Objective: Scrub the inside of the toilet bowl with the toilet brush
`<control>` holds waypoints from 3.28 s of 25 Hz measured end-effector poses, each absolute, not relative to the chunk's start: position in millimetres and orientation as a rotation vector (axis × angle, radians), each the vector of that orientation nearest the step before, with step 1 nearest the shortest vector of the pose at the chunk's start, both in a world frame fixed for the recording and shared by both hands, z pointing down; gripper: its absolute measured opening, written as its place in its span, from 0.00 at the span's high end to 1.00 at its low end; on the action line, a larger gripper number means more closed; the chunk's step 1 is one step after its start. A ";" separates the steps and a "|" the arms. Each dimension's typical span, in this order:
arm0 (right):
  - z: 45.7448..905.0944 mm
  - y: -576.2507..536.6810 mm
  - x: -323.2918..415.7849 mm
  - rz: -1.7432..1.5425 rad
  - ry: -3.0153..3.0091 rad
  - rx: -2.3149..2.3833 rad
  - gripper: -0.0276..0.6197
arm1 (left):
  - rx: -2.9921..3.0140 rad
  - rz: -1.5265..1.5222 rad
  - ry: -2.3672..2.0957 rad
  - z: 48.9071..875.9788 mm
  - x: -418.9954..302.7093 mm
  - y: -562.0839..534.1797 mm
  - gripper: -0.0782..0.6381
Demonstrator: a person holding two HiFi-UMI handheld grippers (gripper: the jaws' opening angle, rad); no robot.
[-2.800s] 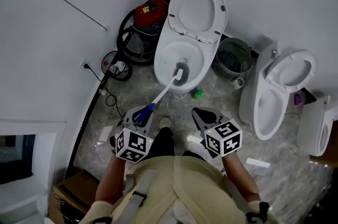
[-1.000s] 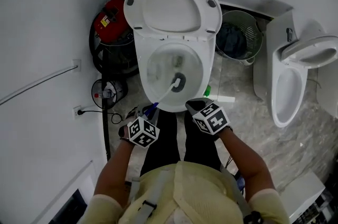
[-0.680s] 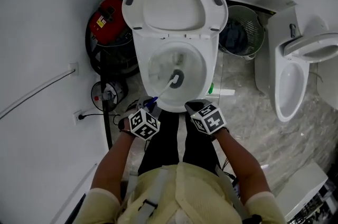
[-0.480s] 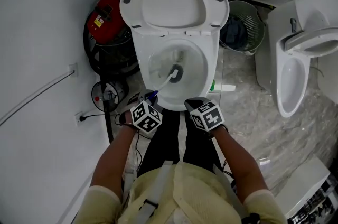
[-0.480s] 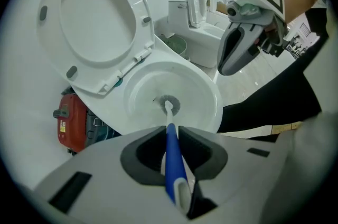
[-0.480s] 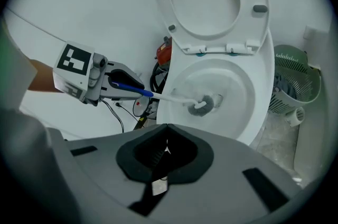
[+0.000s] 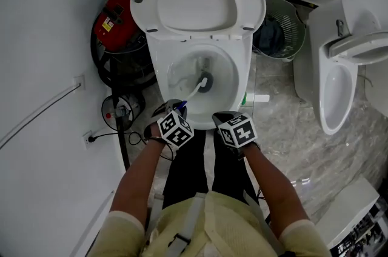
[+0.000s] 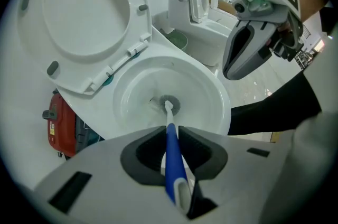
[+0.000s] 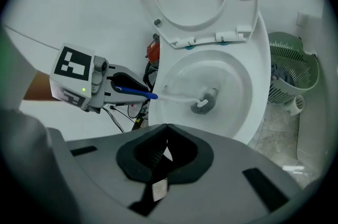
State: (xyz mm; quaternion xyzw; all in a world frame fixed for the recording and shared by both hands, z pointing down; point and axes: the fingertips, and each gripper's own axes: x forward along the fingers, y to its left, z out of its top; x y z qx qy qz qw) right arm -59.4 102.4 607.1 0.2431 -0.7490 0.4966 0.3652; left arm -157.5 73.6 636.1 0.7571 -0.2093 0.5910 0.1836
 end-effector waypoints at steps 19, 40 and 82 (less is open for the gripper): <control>626.1 114.0 -29.2 1.288 -1.918 0.595 0.93 | 2.103 1.738 -0.590 651.8 -136.8 74.4 0.78; 619.6 108.2 -21.8 1.271 -1.929 0.610 0.93 | 2.012 2.066 -0.488 636.8 -189.2 65.7 0.78; 624.2 108.0 0.2 1.327 -1.915 0.671 0.93 | 2.047 1.555 -0.703 638.7 -123.3 24.5 0.78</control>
